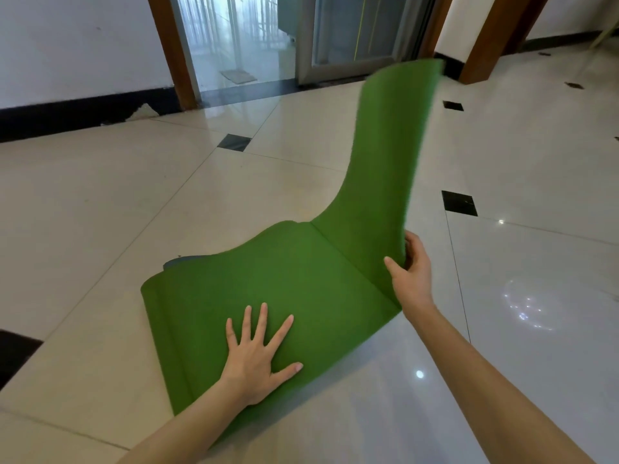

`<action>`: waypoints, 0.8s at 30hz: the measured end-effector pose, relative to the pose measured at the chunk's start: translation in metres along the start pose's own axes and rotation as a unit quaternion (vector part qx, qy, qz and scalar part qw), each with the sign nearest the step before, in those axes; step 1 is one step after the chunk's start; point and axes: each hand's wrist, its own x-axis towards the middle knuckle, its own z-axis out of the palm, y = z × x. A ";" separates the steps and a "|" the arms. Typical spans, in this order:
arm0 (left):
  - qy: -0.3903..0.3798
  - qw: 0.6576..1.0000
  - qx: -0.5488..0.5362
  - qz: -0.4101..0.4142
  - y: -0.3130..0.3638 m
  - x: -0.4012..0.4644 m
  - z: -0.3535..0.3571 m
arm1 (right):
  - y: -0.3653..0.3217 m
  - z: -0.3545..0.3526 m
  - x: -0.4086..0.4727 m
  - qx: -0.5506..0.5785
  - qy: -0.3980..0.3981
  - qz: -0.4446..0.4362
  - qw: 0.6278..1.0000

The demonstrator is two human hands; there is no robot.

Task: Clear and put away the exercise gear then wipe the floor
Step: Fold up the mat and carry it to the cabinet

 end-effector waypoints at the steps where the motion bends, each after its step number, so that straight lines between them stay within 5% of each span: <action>1: 0.033 0.999 -0.018 0.010 -0.001 -0.004 -0.005 | -0.002 0.005 -0.004 -0.034 -0.028 -0.028 0.999; 6: 0.135 0.970 -0.103 0.172 -0.020 -0.049 -0.066 | -0.001 0.018 -0.025 -0.215 -0.158 -0.136 0.954; 9: 0.278 0.901 -0.097 0.318 -0.021 -0.083 -0.096 | 0.013 0.019 -0.035 -0.292 -0.200 -0.203 0.913; 12: 0.369 0.845 -0.089 0.376 -0.011 -0.095 -0.122 | 0.031 0.015 -0.045 -0.306 -0.222 -0.221 0.899; 15: 0.336 0.889 -0.026 0.311 -0.019 -0.085 -0.121 | 0.040 0.008 -0.054 -0.287 -0.226 -0.220 0.905; 19: 0.166 0.974 0.007 0.153 -0.028 -0.062 -0.114 | 0.053 -0.005 -0.064 -0.287 -0.267 -0.243 0.887; 24: 0.072 0.996 -0.059 0.003 -0.020 -0.038 -0.082 | 0.072 -0.012 -0.071 -0.319 -0.330 -0.211 0.863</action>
